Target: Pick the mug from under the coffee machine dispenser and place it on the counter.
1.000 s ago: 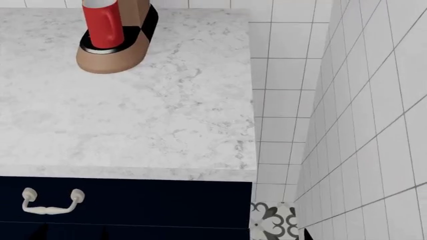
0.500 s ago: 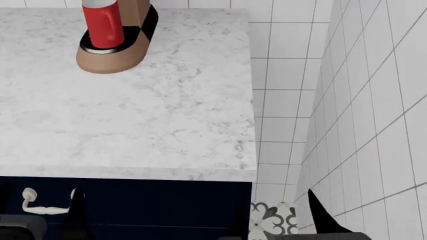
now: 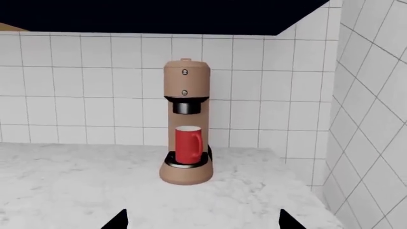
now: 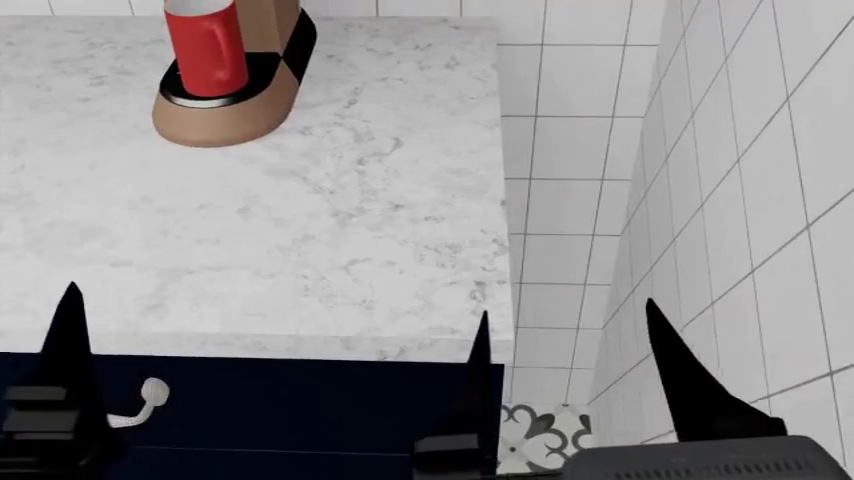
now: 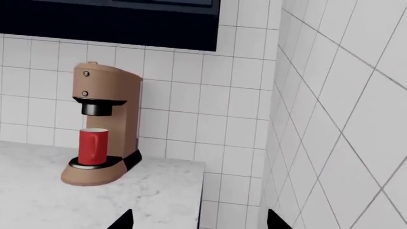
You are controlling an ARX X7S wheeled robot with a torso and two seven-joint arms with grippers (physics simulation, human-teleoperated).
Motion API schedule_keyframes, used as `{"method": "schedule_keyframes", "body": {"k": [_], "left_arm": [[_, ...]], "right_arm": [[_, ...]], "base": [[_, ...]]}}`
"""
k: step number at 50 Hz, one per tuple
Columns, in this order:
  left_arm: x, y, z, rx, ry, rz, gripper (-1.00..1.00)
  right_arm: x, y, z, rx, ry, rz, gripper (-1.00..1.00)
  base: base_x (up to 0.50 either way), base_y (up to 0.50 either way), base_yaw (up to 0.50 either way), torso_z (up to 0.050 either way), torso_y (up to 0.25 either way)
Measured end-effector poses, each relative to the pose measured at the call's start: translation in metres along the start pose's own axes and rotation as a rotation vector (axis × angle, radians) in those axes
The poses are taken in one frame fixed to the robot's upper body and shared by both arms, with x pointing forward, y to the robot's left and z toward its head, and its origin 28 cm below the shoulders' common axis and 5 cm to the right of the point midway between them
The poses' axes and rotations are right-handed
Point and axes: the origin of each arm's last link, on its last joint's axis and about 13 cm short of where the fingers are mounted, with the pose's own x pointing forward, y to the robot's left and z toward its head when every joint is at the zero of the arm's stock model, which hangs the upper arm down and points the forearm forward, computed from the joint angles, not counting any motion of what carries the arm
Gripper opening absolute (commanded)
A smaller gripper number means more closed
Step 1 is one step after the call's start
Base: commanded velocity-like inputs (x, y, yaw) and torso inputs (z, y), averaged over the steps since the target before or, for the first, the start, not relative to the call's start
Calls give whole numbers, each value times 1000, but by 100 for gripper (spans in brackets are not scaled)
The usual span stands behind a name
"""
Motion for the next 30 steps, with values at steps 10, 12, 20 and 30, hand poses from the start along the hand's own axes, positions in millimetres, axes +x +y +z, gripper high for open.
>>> {"method": "schedule_keyframes", "body": {"k": [10, 12, 20, 30], "left_arm": [[-6, -2, 8, 6, -4, -9, 100], [-6, -1, 9, 9, -4, -8, 100], [-9, -1, 12, 8, -3, -5, 100], [-10, 0, 12, 4, 2, -5, 100]], "right_arm": [[-2, -2, 9, -10, -19, -8, 100], [-3, -2, 10, -10, -20, -9, 100], [-3, -2, 14, -12, -29, -9, 100], [-4, -1, 17, -10, -35, -5, 100]], "base": [[0, 220, 0, 0, 0], [0, 449, 0, 0, 0], [0, 493, 0, 0, 0], [0, 492, 0, 0, 0]]}}
